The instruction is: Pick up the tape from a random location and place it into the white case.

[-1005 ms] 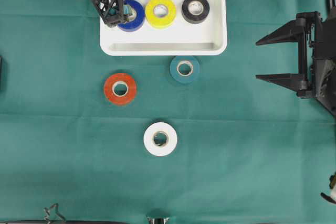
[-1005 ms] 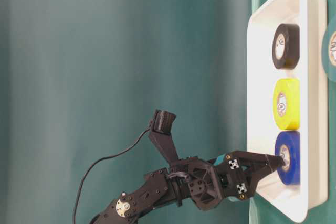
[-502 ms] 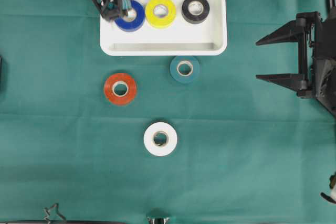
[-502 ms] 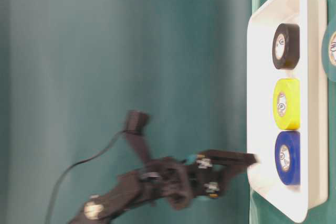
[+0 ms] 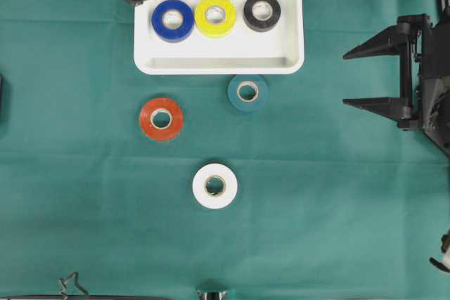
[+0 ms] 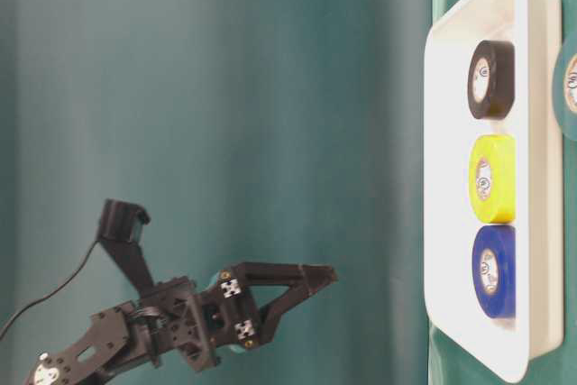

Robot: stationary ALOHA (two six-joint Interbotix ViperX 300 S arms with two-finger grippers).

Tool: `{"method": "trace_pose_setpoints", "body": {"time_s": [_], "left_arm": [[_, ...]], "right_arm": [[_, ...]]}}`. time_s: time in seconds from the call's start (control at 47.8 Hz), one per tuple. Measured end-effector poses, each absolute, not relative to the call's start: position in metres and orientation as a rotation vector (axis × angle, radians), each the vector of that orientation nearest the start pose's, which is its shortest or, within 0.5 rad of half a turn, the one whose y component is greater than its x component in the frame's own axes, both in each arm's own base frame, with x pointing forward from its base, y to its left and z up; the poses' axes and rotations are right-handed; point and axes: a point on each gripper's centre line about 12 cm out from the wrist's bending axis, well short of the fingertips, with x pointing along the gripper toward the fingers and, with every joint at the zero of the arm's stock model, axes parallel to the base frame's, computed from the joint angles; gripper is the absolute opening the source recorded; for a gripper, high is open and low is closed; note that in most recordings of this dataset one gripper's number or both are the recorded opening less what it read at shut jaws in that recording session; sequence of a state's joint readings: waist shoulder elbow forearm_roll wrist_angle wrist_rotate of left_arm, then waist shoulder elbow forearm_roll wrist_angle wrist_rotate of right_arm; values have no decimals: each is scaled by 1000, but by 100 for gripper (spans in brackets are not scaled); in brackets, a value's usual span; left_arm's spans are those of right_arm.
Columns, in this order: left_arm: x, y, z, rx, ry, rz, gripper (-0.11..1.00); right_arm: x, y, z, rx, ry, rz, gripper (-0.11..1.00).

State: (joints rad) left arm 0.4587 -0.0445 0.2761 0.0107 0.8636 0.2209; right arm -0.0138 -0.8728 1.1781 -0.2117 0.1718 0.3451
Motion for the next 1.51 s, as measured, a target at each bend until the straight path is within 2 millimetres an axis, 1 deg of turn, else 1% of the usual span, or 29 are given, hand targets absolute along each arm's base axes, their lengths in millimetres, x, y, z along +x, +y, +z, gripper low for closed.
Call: {"method": "trace_pose_setpoints", "body": {"time_s": [0.084, 0.251, 0.314, 0.377, 0.46, 0.544, 0.67, 0.733, 0.795, 0.858, 1.046, 1.214, 1.381, 1.507], "left_arm": [[350, 173, 259, -42, 1107, 293, 97], [347, 171, 255, -48, 1118, 292, 97], [347, 167, 255, -47, 1117, 286, 97], [350, 159, 254, -34, 1109, 268, 97], [355, 142, 252, -9, 1099, 229, 97], [362, 120, 251, 19, 1088, 178, 97], [372, 77, 249, 84, 1062, 76, 97], [375, 61, 248, 107, 1042, 40, 97], [377, 51, 248, 122, 1017, 19, 97], [377, 48, 248, 127, 1003, 14, 97], [376, 49, 248, 120, 990, 22, 97], [371, 47, 249, 109, 960, 31, 97], [361, 39, 255, 107, 846, 34, 97], [349, 33, 268, 110, 738, 35, 97]], "right_arm": [[200, -7, 221, 127, 472, -81, 87], [200, -7, 222, 127, 469, -81, 87], [200, -7, 223, 127, 466, -81, 87], [201, -7, 225, 127, 463, -81, 87], [202, -7, 226, 129, 459, -79, 87], [202, -7, 227, 129, 457, -81, 87], [203, -7, 227, 129, 457, -80, 87], [203, -7, 227, 129, 462, -81, 87], [203, -7, 227, 129, 462, -81, 87], [204, -7, 226, 127, 465, -81, 87], [205, -7, 225, 127, 471, -81, 87], [207, -7, 231, 129, 458, -81, 87], [208, -8, 236, 128, 449, -83, 87], [210, -10, 241, 118, 439, -93, 87]]}}
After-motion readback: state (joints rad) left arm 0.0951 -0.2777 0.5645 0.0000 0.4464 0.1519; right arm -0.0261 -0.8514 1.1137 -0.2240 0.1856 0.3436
